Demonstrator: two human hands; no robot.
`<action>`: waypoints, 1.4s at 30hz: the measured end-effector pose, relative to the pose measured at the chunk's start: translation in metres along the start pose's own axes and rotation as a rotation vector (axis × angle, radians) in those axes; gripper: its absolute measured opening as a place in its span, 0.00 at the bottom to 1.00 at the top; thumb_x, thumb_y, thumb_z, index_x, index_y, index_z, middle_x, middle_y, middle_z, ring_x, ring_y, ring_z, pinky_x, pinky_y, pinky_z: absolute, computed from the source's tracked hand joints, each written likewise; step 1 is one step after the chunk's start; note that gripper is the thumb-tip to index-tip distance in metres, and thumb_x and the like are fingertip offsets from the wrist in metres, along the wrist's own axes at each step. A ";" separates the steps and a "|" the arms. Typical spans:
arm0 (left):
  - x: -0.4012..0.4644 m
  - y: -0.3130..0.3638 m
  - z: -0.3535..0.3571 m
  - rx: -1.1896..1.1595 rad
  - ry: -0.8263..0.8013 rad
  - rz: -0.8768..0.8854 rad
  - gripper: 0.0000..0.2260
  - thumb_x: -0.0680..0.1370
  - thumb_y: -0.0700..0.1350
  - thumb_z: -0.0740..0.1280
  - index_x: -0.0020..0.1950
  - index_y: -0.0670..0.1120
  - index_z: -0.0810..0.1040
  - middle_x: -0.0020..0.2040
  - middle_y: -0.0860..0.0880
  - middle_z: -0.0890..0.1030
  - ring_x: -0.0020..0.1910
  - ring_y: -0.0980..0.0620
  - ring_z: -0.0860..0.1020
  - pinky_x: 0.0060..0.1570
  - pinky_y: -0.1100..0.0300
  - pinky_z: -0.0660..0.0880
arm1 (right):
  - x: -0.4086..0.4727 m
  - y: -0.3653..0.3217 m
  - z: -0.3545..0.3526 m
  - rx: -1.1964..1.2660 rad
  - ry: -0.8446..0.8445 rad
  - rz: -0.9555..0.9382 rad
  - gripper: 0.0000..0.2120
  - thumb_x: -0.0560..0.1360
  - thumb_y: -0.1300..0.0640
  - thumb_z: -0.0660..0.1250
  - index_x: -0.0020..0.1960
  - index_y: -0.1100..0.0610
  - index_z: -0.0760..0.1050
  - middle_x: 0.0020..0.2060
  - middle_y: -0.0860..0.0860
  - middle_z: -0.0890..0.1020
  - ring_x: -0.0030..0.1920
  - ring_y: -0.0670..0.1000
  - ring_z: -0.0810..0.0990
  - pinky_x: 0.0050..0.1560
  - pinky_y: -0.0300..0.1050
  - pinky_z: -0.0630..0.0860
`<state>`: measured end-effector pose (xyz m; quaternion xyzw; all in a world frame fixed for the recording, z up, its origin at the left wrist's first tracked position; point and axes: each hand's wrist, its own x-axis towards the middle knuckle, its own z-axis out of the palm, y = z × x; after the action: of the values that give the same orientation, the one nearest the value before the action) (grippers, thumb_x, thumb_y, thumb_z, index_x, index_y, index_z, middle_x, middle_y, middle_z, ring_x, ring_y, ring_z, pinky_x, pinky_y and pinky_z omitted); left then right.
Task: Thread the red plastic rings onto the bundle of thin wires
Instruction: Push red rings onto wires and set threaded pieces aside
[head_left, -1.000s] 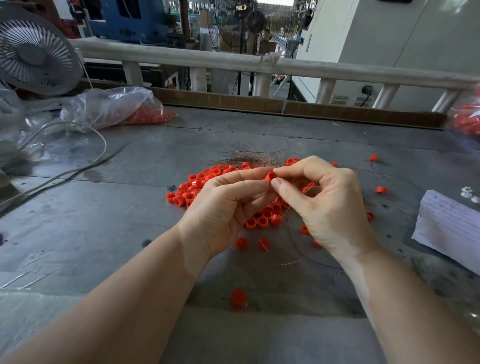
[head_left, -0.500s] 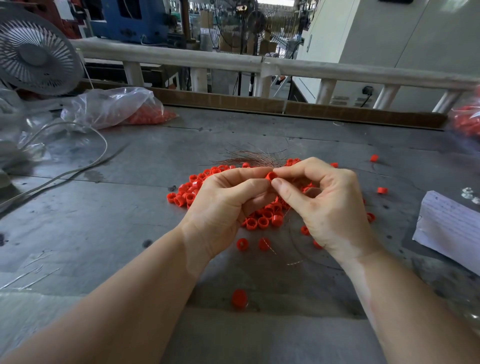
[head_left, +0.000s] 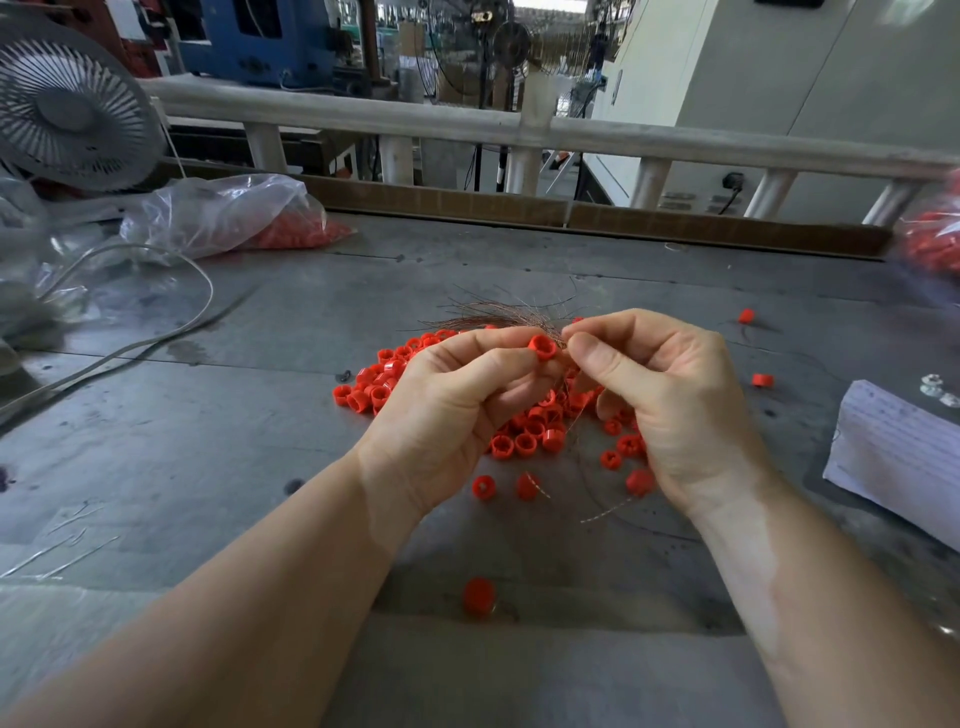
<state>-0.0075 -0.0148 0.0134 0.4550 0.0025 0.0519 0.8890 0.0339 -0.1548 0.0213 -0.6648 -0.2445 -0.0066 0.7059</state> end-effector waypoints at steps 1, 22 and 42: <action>0.000 0.000 0.000 -0.003 0.008 0.001 0.06 0.64 0.36 0.68 0.35 0.42 0.84 0.35 0.45 0.84 0.35 0.54 0.83 0.35 0.68 0.77 | 0.000 0.000 -0.001 -0.003 -0.013 0.031 0.08 0.64 0.51 0.70 0.40 0.55 0.82 0.34 0.51 0.84 0.33 0.43 0.79 0.29 0.33 0.71; 0.000 -0.002 0.002 -0.067 0.038 -0.025 0.06 0.62 0.38 0.70 0.37 0.39 0.84 0.35 0.42 0.83 0.34 0.54 0.83 0.34 0.68 0.78 | 0.000 0.007 0.002 0.023 -0.162 0.176 0.12 0.58 0.56 0.72 0.41 0.56 0.77 0.27 0.50 0.79 0.24 0.42 0.73 0.23 0.33 0.67; 0.000 -0.001 -0.001 -0.073 0.019 -0.025 0.06 0.63 0.37 0.69 0.38 0.39 0.84 0.37 0.42 0.83 0.36 0.52 0.83 0.35 0.67 0.78 | -0.001 0.007 0.001 -0.028 -0.149 0.089 0.06 0.62 0.60 0.73 0.39 0.54 0.78 0.30 0.49 0.82 0.30 0.41 0.79 0.28 0.29 0.70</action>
<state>-0.0074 -0.0144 0.0123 0.4217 0.0147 0.0450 0.9055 0.0357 -0.1533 0.0141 -0.6834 -0.2663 0.0709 0.6761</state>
